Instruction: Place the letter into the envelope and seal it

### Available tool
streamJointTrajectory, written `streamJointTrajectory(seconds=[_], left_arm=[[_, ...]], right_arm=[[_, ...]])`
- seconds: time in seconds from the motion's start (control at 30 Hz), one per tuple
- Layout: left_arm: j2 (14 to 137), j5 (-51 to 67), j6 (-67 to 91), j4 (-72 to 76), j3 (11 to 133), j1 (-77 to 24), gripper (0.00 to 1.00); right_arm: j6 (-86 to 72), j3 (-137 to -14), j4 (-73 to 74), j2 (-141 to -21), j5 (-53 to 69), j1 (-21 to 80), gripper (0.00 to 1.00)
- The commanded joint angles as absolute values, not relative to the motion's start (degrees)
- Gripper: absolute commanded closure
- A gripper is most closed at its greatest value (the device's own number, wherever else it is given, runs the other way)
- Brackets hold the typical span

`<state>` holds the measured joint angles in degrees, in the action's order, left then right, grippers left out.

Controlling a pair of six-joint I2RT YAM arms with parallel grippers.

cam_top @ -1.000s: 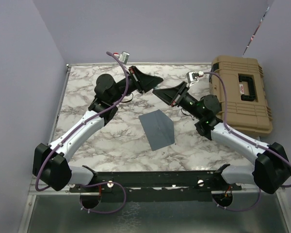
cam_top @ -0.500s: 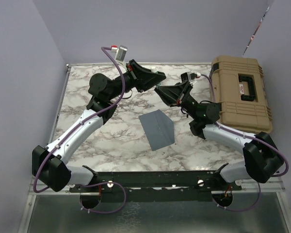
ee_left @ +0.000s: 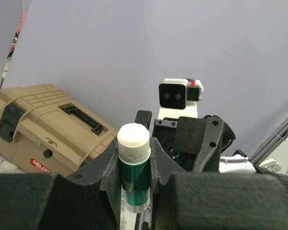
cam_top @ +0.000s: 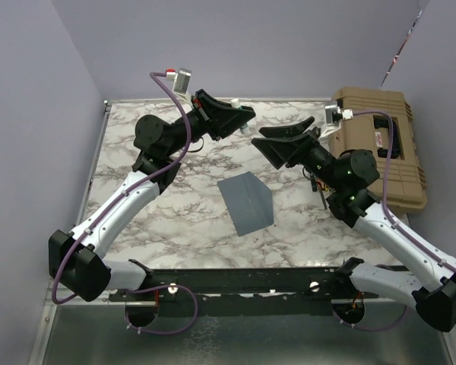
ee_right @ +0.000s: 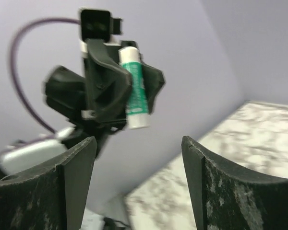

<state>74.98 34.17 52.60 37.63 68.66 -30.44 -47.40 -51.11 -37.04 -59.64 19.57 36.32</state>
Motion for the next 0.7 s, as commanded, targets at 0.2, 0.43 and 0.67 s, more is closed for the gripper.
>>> streamJointTrajectory(seconds=[0.2,0.43,0.67], left_arm=[[73.57,33.63,50.46,38.16,67.97,-30.44,1.0],[72.98,34.19,49.46,36.26,67.94,-30.44,1.0],[71.74,34.06,48.69,34.83,66.43,-30.92,1.0]], right_arm=[[-4.41,-60.1,-16.8,-62.14,6.27,43.87,0.25],[-2.58,-61.92,-22.31,-66.09,1.36,47.98,0.31],[-6.39,-60.66,-24.0,-66.14,2.45,47.99,0.54]])
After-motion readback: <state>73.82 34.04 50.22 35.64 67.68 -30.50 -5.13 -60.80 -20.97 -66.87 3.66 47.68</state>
